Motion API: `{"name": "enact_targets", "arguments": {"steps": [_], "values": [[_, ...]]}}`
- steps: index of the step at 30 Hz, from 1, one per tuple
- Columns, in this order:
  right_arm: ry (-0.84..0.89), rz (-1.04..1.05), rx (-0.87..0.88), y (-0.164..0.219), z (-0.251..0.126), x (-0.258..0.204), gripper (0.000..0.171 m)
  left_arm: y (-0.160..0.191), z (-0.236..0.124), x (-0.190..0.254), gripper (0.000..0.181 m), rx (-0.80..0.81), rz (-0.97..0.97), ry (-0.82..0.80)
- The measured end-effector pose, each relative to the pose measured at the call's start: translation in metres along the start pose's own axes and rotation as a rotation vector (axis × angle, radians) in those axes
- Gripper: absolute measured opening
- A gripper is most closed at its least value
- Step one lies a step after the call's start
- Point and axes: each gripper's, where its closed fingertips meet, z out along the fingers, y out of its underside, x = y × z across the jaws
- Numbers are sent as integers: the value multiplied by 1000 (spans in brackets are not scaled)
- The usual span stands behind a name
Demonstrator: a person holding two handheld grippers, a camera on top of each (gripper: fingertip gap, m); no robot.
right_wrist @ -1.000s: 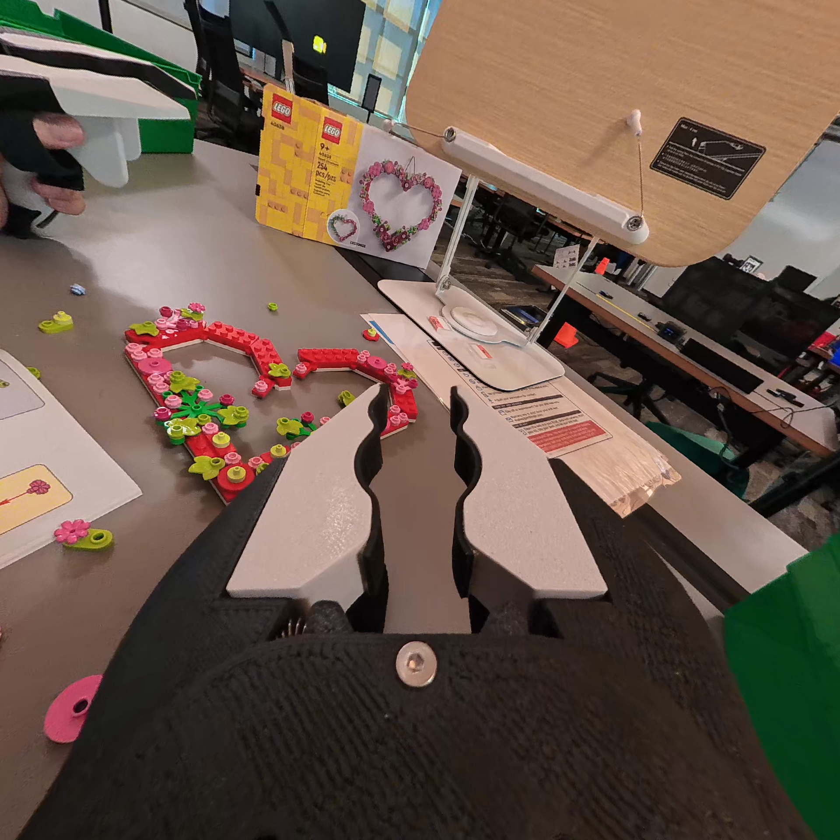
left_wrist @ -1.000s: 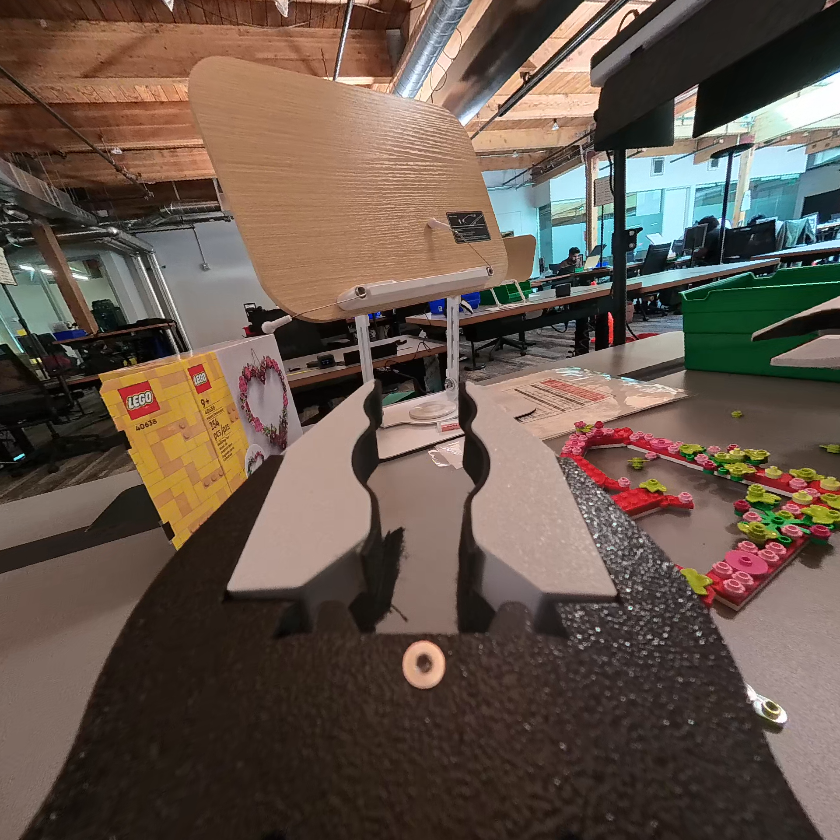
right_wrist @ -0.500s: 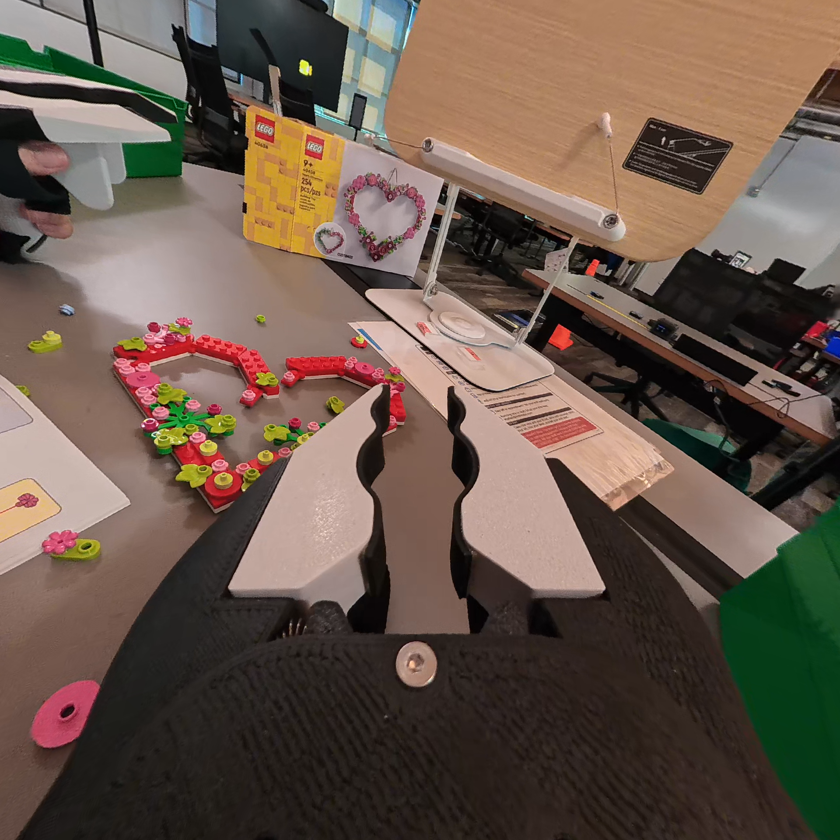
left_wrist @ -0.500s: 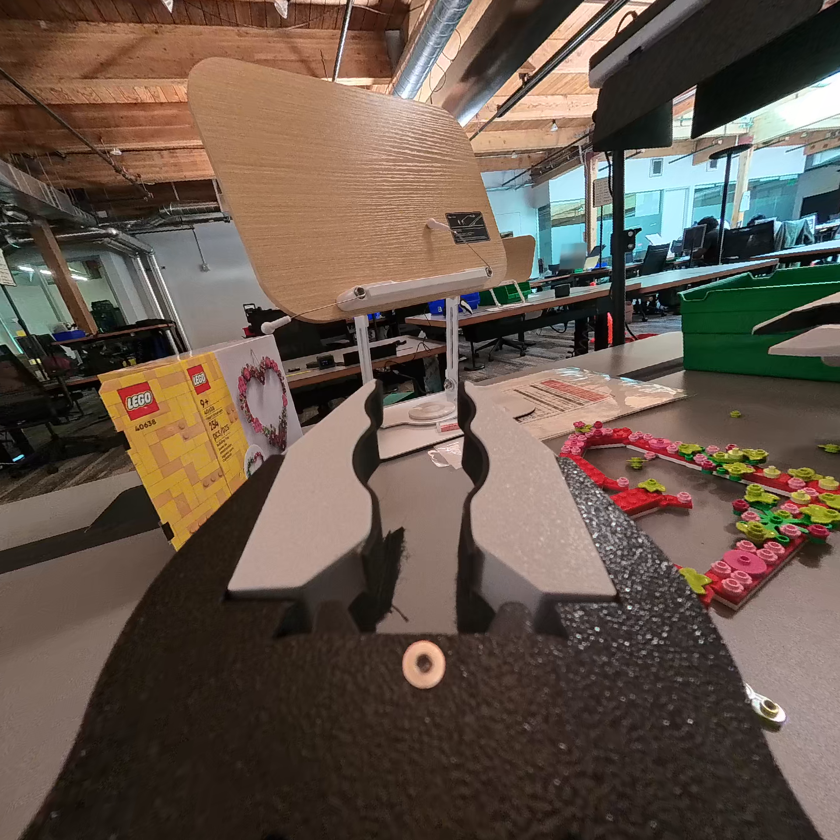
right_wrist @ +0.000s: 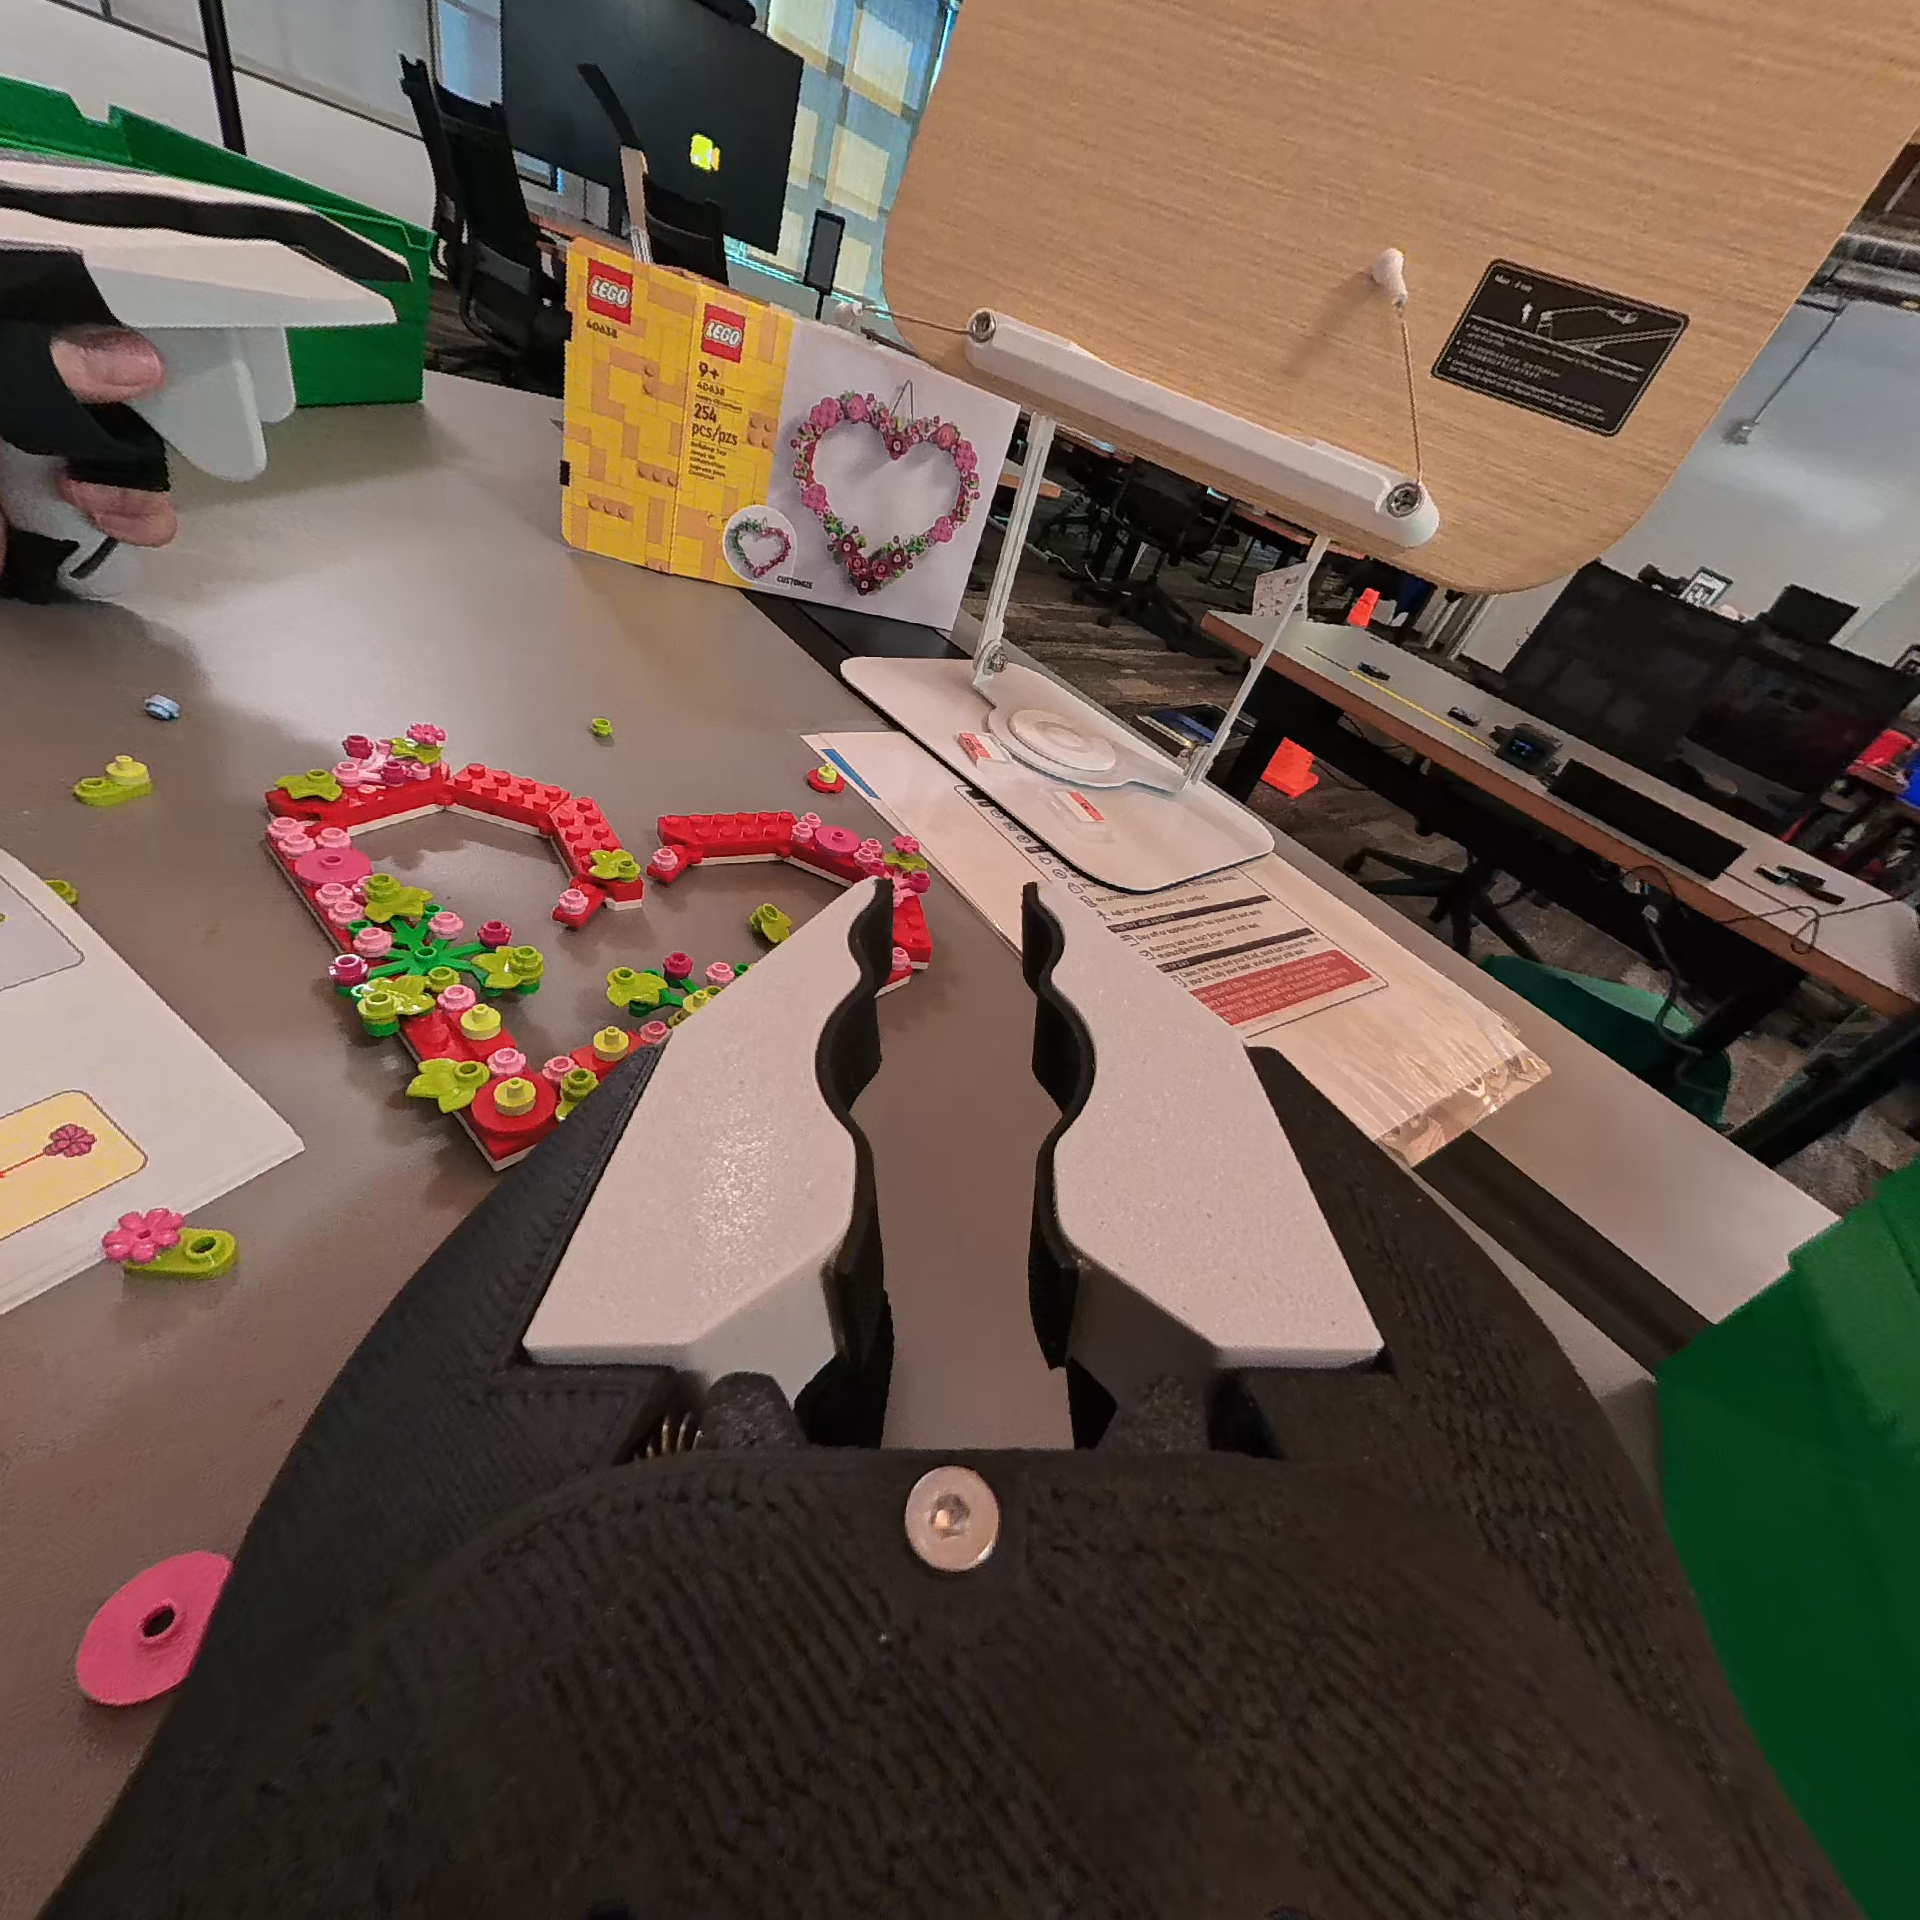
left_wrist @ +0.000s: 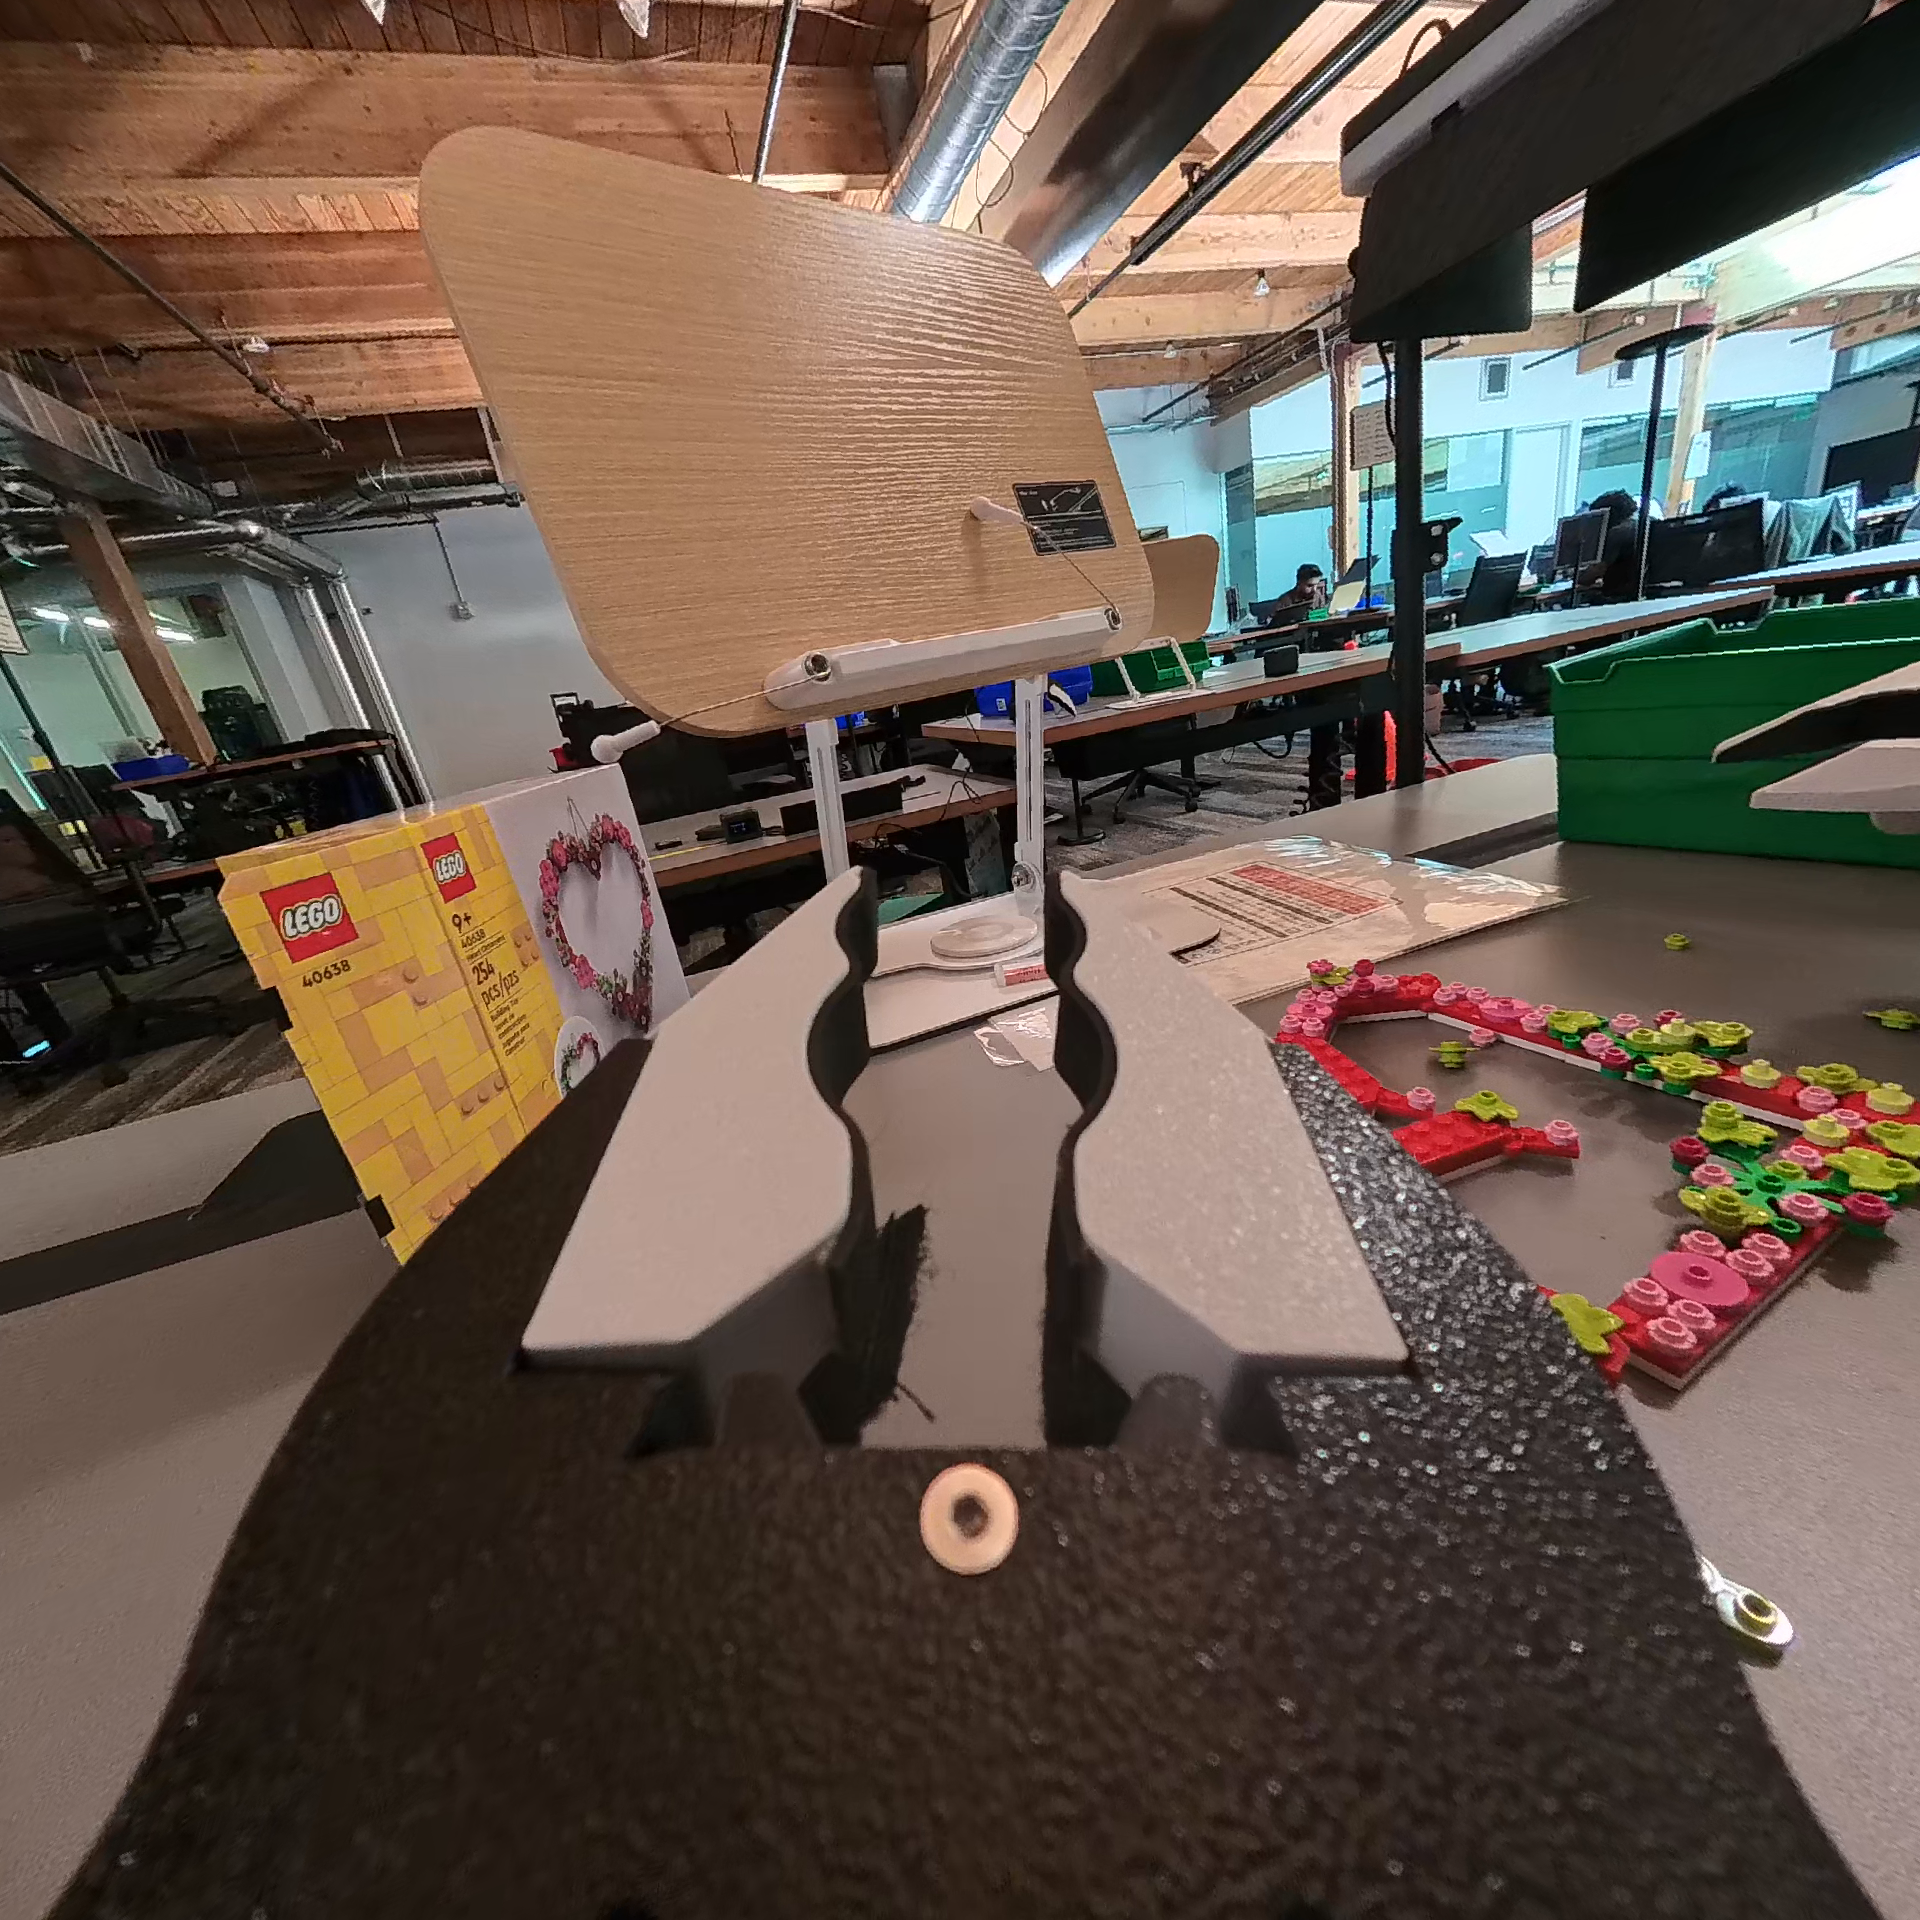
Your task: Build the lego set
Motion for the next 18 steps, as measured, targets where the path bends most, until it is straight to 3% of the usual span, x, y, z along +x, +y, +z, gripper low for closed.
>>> {"name": "enact_targets", "arguments": {"steps": [12, 18], "values": [[-10, -7, 5, -1, 0, -2, 23, 0, 0, 1, 30, 0, 1, 3], [-38, -122, -31, 3, -8, 6, 26, 0, 0, 1, 30, 1, -4, 6]]}}
